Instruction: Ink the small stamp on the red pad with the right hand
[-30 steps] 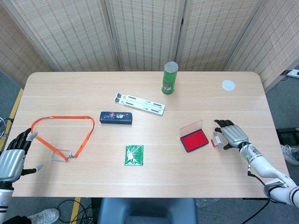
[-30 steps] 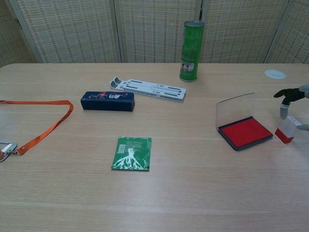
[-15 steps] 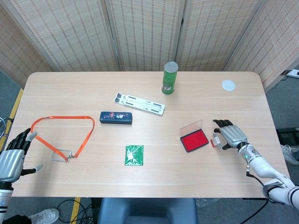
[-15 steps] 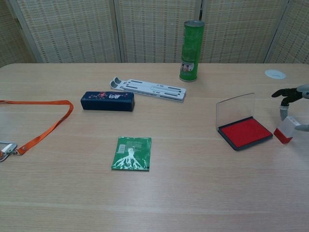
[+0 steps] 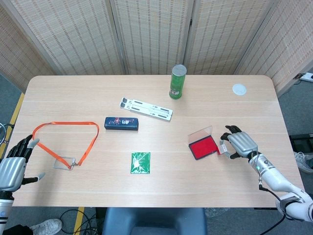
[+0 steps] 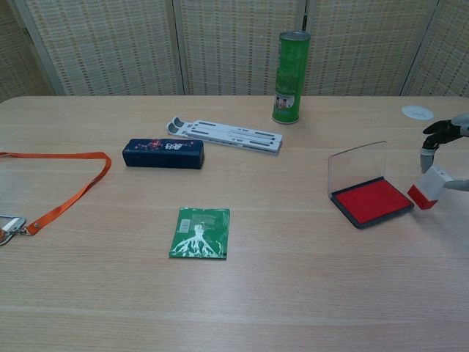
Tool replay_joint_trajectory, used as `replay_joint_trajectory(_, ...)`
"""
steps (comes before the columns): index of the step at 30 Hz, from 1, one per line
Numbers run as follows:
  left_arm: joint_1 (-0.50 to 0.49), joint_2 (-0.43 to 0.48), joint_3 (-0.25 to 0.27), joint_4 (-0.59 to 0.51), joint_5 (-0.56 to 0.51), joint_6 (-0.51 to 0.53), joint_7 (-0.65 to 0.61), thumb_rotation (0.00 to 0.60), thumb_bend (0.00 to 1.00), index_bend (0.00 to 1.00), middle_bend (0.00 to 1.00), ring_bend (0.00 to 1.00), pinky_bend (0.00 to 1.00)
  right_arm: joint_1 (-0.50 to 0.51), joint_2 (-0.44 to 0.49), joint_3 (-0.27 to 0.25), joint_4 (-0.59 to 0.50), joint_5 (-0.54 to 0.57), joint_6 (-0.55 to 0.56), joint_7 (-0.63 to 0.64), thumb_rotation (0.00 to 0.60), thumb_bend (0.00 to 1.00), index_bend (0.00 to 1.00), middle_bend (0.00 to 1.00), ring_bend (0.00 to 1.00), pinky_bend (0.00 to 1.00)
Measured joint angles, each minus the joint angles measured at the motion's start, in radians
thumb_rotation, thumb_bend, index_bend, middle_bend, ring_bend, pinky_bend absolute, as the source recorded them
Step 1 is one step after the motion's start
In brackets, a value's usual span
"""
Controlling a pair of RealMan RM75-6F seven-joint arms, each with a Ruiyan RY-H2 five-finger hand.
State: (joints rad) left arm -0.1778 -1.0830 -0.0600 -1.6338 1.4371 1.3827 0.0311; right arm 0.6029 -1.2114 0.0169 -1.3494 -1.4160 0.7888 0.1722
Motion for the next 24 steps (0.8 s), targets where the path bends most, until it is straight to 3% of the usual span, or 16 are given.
replay_joint_trajectory(2, -0.001, 0.000, 0.000, 0.000, -0.001, -0.002, -0.001, 0.600, 0.09, 0.00, 0.00, 0.00, 0.18, 0.001, 0.007, 0.005, -0.022, 0.010, 0.002, -0.021, 0.600, 0.39, 0.55, 0.51, 0.24, 0.02)
replay_joint_trajectory(10, 0.000, 0.003, -0.002, 0.001, -0.001, 0.000, -0.012, 0.600, 0.09, 0.00, 0.00, 0.00, 0.18, 0.022, -0.022, 0.036, -0.033, 0.040, -0.009, -0.020, 0.600, 0.42, 0.60, 0.70, 0.48, 0.34)
replay_joint_trajectory(15, 0.001, 0.006, -0.003, 0.002, 0.001, 0.003, -0.022, 0.600, 0.09, 0.00, 0.00, 0.00, 0.18, 0.047, -0.036, 0.049, -0.026, 0.051, -0.052, 0.019, 0.600, 0.45, 0.63, 0.76, 0.57, 0.38)
replay_joint_trajectory(24, 0.005, 0.013, -0.005, 0.003, 0.011, 0.015, -0.043, 0.600, 0.09, 0.00, 0.00, 0.00, 0.18, 0.106, -0.046, 0.057, -0.032, 0.078, -0.131, -0.040, 0.600, 0.45, 0.64, 0.80, 0.60, 0.38)
